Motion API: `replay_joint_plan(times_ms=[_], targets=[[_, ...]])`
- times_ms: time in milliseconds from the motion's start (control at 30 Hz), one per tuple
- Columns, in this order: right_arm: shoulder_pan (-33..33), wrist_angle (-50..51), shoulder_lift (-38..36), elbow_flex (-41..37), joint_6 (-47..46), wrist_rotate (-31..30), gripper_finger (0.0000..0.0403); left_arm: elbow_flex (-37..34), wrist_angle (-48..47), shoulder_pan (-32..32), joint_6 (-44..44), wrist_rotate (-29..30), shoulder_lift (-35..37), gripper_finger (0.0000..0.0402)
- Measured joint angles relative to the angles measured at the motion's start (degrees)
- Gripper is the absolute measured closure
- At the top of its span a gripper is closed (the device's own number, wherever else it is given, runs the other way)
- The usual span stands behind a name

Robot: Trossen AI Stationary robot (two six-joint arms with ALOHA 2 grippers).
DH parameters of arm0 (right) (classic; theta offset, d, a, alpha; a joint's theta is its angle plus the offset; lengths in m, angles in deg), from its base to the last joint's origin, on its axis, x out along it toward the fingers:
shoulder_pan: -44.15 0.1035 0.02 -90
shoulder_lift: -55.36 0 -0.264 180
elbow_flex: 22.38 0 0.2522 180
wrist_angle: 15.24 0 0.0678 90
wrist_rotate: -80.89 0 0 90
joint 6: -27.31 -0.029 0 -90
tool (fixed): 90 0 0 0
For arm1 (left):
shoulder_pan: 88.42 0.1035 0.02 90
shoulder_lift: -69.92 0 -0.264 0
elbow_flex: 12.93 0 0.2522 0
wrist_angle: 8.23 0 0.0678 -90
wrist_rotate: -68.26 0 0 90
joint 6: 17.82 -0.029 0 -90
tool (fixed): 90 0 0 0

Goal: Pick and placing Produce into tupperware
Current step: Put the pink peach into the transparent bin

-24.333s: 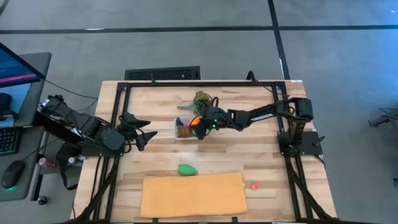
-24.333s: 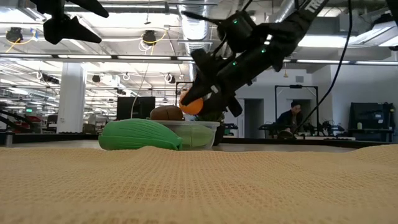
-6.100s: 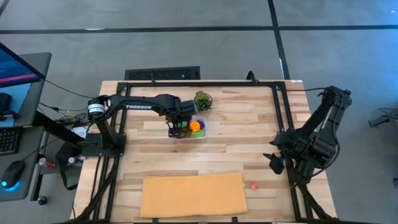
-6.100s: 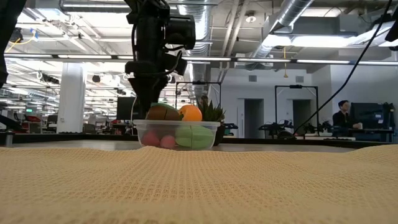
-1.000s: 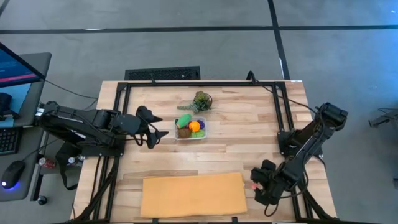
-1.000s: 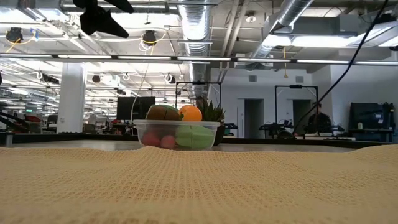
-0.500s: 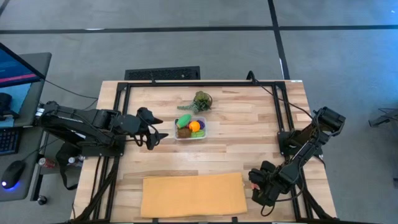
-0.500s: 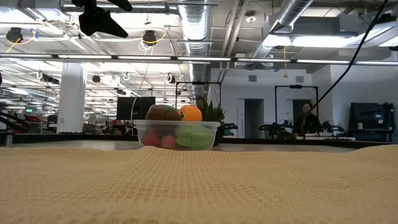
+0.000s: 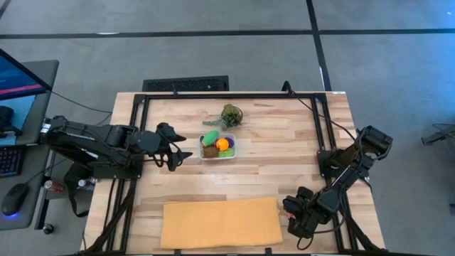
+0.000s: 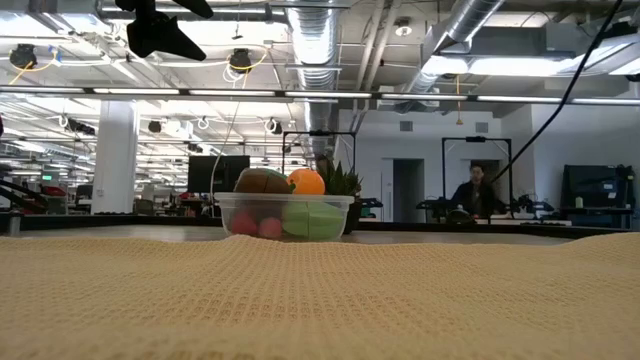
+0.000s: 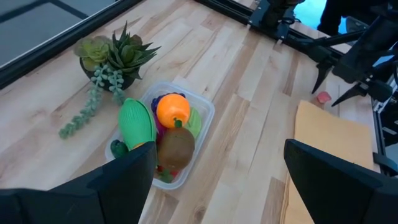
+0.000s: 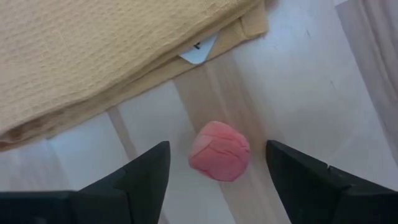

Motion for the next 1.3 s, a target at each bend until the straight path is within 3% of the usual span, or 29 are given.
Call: replay_joint_plan(times_ms=[233,700,1300], targets=[[0.0,0.4,0.1,0.0,-0.1,0.0,0.0169,0.0,0.0,0.0,0.0,0.9,0.0,0.0058],[-0.1,2.3,-0.4,-0.2,-2.7,-0.6,0.0293,0.0,-0.1,0.0,-0.1,0.9,0.0,0.0058],[-3.6,4.0,-7.0,-0.1,-4.1,-11.6,0.0295,0.0,-0.7,0.0,-0.3,2.1,0.0,0.0058]])
